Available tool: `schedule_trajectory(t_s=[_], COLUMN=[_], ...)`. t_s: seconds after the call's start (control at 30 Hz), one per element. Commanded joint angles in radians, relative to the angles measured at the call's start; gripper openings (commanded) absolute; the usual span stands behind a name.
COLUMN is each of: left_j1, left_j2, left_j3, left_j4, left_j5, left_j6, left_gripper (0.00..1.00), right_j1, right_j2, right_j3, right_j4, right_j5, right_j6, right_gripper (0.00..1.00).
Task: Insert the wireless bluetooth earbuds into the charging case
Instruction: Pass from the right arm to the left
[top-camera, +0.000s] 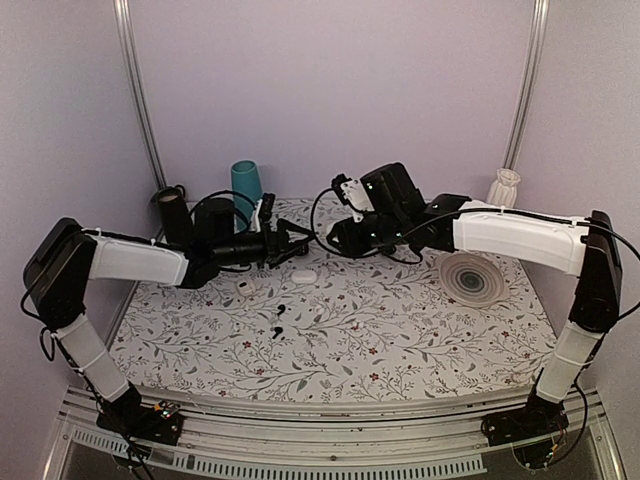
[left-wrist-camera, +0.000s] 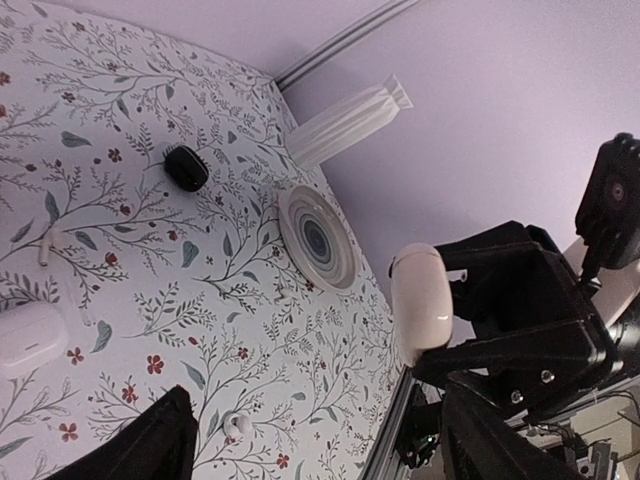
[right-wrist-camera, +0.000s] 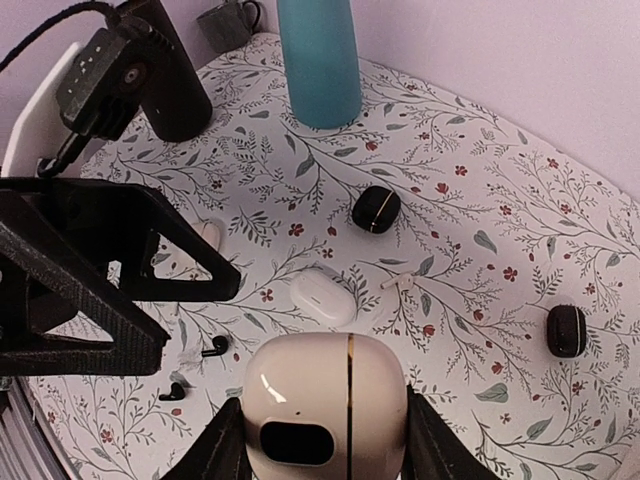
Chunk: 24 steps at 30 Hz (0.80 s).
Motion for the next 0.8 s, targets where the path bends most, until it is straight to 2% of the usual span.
schedule_trajectory(t_s=[0.0,0.5,0.77], left_j1=[-0.009,-0.008,-0.011], left_j2=[-0.037,-0.015,-0.046], left_j3=[0.028,0.109,0.108], left_j4=[-0.027,-0.084,-0.087], left_j5=[0.035,0.102,0.126], left_j6=[0.044,0.08,0.07], left_gripper=[0.83,0.63,0.6], right_j1=[0.009,0.01,0.018], right_j2=[-0.066,-0.083,-0.146], right_j3=[-0.022,-0.032,-0.114], right_j4=[0.074,0.099,0.181], right_j5=[-0.023,-0.013,-0.045], right_j6=[-0.054,-0.089,-0.125], right_gripper=[0.11,0.11,0.11])
